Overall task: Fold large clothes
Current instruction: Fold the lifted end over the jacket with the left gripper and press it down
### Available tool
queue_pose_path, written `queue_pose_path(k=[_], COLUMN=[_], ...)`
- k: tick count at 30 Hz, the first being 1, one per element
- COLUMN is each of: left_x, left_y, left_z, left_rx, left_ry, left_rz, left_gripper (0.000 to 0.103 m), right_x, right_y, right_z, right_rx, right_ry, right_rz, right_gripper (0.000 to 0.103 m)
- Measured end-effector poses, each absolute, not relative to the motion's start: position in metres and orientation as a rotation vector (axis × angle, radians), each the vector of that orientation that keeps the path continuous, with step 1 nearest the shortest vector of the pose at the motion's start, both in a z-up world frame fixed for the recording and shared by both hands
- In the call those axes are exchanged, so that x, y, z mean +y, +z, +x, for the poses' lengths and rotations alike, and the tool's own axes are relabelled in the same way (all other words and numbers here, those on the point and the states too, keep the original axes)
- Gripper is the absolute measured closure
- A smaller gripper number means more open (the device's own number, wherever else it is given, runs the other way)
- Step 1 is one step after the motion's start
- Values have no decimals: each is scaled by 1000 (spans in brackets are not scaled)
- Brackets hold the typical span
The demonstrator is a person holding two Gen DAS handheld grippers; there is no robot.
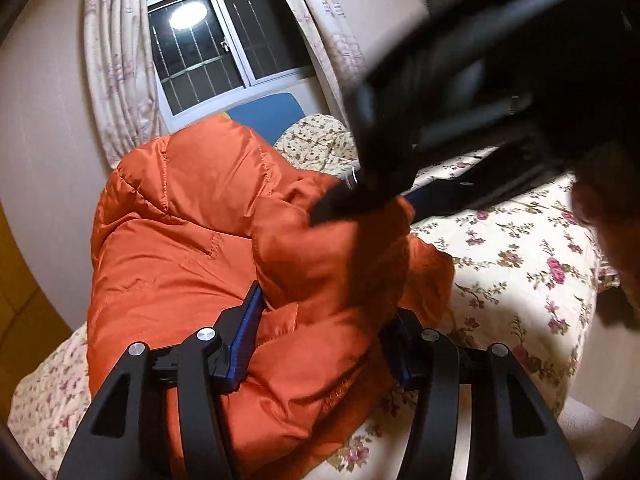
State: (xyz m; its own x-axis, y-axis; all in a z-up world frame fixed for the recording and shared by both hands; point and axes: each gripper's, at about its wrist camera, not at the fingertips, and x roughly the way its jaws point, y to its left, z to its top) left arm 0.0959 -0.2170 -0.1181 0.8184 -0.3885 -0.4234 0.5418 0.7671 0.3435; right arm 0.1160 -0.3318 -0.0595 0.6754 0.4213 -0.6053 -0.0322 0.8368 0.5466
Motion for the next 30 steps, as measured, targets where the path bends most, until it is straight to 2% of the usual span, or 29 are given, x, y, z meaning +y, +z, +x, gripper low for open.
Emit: queue_pose_path(k=[6,12,13,14,15,22,27,30], left_x=[-189,-143,-136,-125,-113,-45,-65,-91], left_y=[-107,-89,-86,-83,-80,-75,-70,-70], left_z=[74,87,95,107,118,225,257,263], left_rx=[343,314,315,325,334,458,481,521], left_ry=[-593,-428,-388,-337,-290,-37,-105,-164], left_rz=[401,269,247,212,169,-134,-150,-104], left_gripper=[50,50,46,33,27,27,27,28], right_x=[-332,-338,-338,-339,-338,-338,-334,-312], right_y=[-92,-110,-108,-104,-101,-70,-16,9], right_z=[110,104,105,103,103,105,109,140], right_rx=[843,828,828,827,823,778,601,589], right_ry=[81,78,82,90,97,97,129,197], right_rz=[414,474,478,477,469,433,412,341], right_gripper=[95,95,95,94,94,82,82,82])
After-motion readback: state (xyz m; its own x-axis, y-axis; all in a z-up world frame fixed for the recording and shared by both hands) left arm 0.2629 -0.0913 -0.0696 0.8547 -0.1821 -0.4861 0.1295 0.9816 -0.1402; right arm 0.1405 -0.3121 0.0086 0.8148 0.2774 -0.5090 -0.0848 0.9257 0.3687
